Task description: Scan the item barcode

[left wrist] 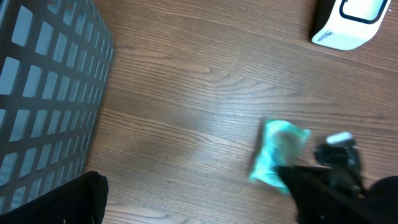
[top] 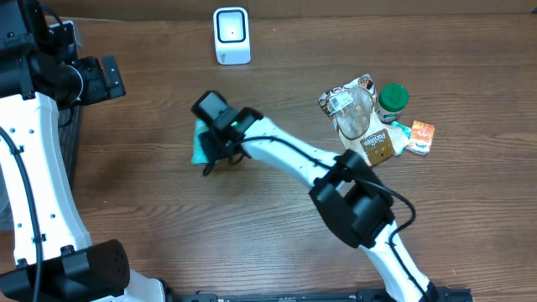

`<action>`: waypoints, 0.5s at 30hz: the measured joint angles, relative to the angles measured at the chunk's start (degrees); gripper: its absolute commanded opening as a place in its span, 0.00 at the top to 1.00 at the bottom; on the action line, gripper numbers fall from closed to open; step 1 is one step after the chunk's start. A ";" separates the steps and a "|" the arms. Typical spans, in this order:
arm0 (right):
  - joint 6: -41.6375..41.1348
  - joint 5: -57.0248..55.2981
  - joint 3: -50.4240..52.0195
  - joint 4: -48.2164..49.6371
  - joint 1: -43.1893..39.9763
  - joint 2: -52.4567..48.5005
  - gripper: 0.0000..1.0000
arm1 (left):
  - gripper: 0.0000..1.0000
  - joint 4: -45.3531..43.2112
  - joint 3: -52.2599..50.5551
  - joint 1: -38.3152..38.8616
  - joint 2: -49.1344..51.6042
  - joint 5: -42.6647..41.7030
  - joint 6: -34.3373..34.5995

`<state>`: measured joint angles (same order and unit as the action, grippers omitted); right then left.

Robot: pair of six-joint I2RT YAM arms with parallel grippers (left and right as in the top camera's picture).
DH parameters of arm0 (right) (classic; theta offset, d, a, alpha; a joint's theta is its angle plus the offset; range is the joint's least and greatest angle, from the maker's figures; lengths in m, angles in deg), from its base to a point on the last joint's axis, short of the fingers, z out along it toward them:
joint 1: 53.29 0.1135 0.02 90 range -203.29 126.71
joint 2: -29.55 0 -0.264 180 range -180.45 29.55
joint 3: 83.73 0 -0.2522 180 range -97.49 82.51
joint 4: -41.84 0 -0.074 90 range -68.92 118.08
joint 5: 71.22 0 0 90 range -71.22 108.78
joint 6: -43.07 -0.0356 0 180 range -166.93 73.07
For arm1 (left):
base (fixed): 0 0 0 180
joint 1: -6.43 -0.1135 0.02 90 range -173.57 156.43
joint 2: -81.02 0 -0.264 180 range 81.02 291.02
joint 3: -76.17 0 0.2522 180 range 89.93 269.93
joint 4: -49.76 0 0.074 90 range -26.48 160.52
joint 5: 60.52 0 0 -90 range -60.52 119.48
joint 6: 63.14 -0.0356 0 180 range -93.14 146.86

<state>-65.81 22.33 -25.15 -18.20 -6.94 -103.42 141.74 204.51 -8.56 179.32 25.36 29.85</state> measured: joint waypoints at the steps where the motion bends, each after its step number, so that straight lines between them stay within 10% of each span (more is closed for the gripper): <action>1: 2.80 -0.63 0.15 -5.22 -0.98 0.96 0.94 | 0.00 -0.07 0.00 0.00 0.00 0.02 0.00; 5: 9.75 -2.27 0.37 -14.84 -4.33 2.10 0.78 | 0.00 -0.02 0.00 0.00 0.00 0.00 0.00; 8: 11.72 -1.42 0.46 -18.73 -6.80 2.10 0.44 | 0.00 0.00 0.00 0.00 0.00 0.00 0.00; 15: 12.76 15.50 0.42 -20.65 -15.87 2.10 0.25 | 0.01 -0.02 0.00 0.00 0.00 0.00 -0.02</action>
<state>-53.04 37.83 -24.73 -38.86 -22.81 -101.32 141.72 204.51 -8.56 179.32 25.36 29.82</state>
